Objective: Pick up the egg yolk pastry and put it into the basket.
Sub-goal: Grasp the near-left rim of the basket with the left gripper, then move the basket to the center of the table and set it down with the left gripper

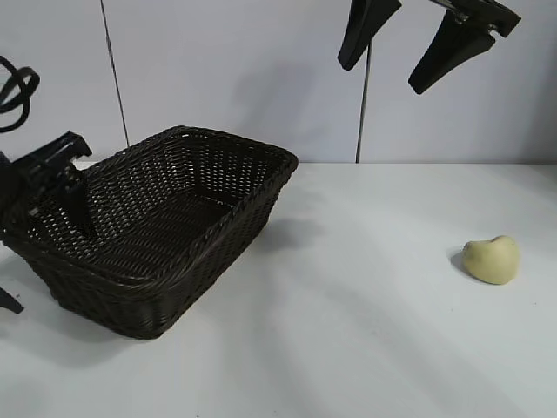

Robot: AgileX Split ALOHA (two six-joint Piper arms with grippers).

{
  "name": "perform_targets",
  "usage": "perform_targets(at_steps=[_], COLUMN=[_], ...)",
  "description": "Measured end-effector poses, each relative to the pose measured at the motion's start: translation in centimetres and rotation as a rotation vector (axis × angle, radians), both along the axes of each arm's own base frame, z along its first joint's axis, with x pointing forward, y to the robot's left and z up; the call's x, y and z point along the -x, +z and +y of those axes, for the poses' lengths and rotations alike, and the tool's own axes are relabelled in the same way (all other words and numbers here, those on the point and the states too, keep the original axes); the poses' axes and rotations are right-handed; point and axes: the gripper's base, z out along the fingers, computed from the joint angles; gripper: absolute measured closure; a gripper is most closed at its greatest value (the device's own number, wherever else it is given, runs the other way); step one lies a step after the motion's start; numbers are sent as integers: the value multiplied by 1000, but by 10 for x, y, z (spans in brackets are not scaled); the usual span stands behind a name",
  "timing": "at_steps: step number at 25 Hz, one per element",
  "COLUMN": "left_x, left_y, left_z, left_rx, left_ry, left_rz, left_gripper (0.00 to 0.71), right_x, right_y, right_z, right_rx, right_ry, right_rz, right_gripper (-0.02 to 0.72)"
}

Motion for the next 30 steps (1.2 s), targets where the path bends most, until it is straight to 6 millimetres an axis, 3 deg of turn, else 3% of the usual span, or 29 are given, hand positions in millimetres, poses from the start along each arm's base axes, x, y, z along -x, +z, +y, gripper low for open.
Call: perform_targets(at_steps=[4,13,22,30], left_x=[-2,-4,-2,-16], left_y=[-10,-10,-5,28], left_z=[-2,-3,-4,-12], left_rx=[9,26,40,37], left_ry=[3,25,23,-144], left_rz=[24,5,17,-13], left_gripper=[162,608,611,611], right_x=[0,0,0,0], right_y=[0,0,0,0], right_z=[0,0,0,0], right_rx=[0,0,0,1], right_ry=[0,0,0,0], right_rz=[0,0,0,0], right_gripper=[113,113,113,113])
